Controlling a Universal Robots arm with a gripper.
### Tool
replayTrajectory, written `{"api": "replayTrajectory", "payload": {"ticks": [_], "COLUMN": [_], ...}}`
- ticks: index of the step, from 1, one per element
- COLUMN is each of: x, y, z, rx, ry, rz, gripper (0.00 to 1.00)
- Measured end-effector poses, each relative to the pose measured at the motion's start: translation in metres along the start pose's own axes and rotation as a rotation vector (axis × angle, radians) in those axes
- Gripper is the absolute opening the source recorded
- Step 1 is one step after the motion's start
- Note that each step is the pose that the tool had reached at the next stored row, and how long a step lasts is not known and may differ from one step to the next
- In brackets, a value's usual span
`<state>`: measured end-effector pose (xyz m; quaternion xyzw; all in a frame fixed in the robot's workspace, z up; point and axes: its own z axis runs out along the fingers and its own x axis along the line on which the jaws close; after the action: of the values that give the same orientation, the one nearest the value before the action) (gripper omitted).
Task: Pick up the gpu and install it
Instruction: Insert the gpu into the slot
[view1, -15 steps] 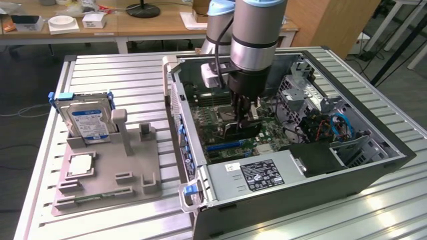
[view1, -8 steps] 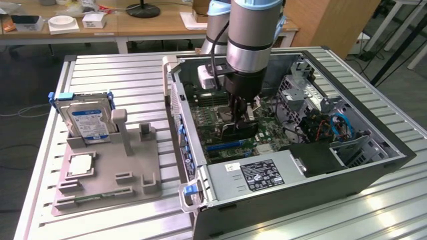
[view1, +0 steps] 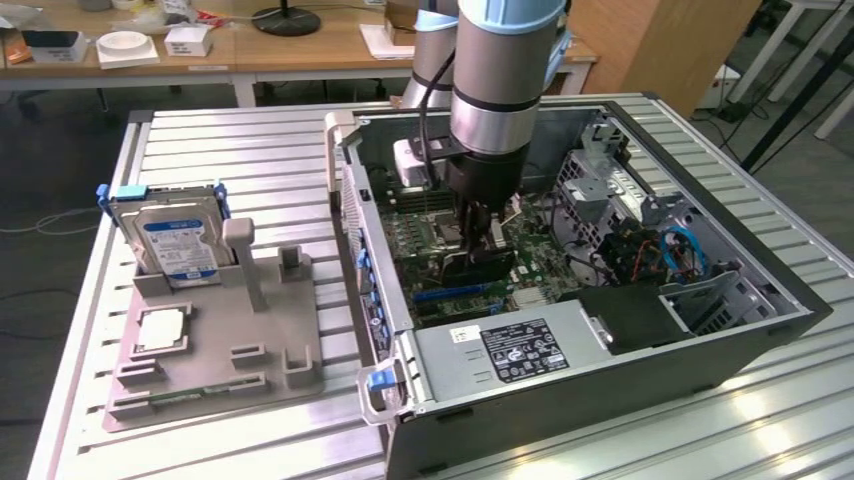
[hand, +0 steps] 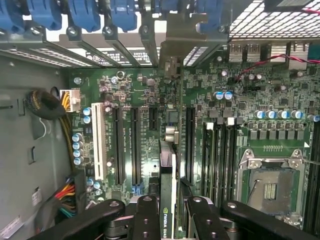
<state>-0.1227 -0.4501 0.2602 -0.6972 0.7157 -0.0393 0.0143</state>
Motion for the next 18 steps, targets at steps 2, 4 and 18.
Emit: {"api": "replayTrajectory", "payload": {"ticks": [2, 4, 18], "x": [-0.0001, -0.0001, -0.0002], "y": [0.0001, 0.0007, 0.0025], "z": [0.0015, 0.0032, 0.0051], "rx": [0.0000, 0.0001, 0.0002], "ry": [0.0001, 0.0002, 0.0000], "rz": [0.000, 0.000, 0.000], "gripper": [0.26, 0.26, 0.26]}}
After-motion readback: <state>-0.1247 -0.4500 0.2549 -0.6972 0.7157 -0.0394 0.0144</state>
